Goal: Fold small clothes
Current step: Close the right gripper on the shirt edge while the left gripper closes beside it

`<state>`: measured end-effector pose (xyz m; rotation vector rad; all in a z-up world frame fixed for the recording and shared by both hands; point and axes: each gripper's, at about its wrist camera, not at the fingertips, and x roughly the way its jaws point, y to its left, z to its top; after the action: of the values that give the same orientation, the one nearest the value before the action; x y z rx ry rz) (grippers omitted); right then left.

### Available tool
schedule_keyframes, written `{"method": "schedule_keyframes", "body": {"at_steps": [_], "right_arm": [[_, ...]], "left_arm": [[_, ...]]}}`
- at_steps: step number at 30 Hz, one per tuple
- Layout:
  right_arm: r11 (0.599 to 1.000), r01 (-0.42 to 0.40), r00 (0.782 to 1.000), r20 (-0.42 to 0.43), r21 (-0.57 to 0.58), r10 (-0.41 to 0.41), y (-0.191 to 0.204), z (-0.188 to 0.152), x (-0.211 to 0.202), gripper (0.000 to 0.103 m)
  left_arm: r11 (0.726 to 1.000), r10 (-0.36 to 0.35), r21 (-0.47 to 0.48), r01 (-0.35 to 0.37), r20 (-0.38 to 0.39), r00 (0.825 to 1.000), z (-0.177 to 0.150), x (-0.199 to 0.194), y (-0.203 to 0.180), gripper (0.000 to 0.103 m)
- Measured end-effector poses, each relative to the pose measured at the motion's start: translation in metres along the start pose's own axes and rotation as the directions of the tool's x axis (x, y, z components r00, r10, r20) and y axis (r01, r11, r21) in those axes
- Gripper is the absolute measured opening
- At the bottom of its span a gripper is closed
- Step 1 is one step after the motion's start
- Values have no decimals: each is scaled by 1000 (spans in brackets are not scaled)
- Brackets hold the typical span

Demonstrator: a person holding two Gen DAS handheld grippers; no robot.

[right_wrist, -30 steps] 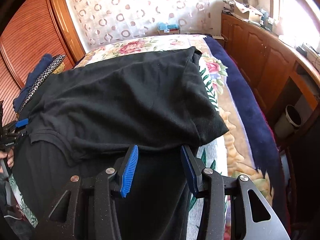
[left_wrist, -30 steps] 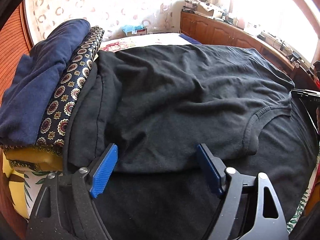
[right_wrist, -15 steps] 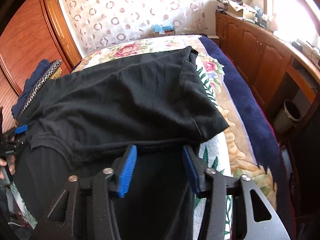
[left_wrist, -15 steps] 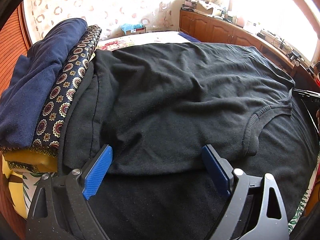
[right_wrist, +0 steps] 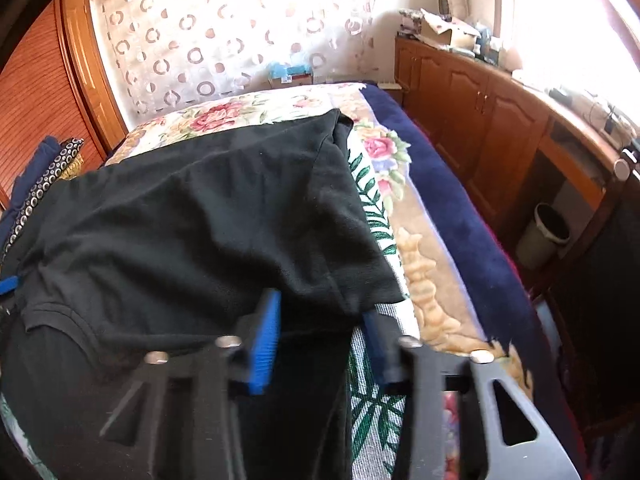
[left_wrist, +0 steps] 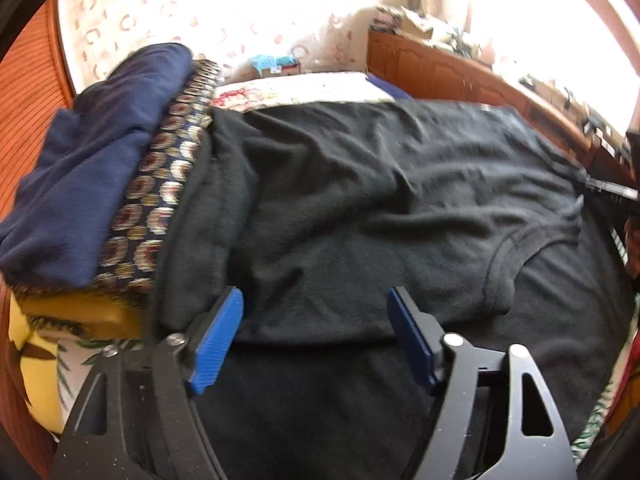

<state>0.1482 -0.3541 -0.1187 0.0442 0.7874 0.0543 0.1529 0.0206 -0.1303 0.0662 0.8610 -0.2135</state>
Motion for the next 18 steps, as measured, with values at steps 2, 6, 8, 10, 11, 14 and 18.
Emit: {"method": "schedule_keyframes", "body": {"at_steps": [2, 6, 8, 10, 11, 14, 18], "right_arm": [[1000, 5, 1000, 30, -13, -5, 0, -1, -7, 12], [998, 3, 998, 70, -59, 1, 7, -4, -14, 8], [998, -2, 996, 88, -69, 8, 9, -6, -16, 8], [997, -3, 995, 98, -77, 11, 11, -8, -18, 8], [997, -7, 995, 102, -77, 15, 11, -9, -19, 8], [997, -9, 995, 102, -82, 17, 11, -13, -18, 8], [996, -7, 995, 94, -86, 15, 5, -11, -17, 8]], "left_arm": [[999, -3, -40, 4, 26, 1000, 0, -14, 10, 69], [997, 24, -69, -21, 46, 999, -3, -28, 26, 58], [997, 29, -78, -27, 32, 999, -5, -26, 32, 50], [996, 37, -84, -35, 17, 999, -8, -23, 36, 44], [995, 49, -86, -48, 12, 999, -8, -20, 37, 43], [993, 65, -101, -64, 9, 998, -11, -19, 39, 43], [994, 77, -82, -78, -15, 997, -18, -17, 36, 43]]}}
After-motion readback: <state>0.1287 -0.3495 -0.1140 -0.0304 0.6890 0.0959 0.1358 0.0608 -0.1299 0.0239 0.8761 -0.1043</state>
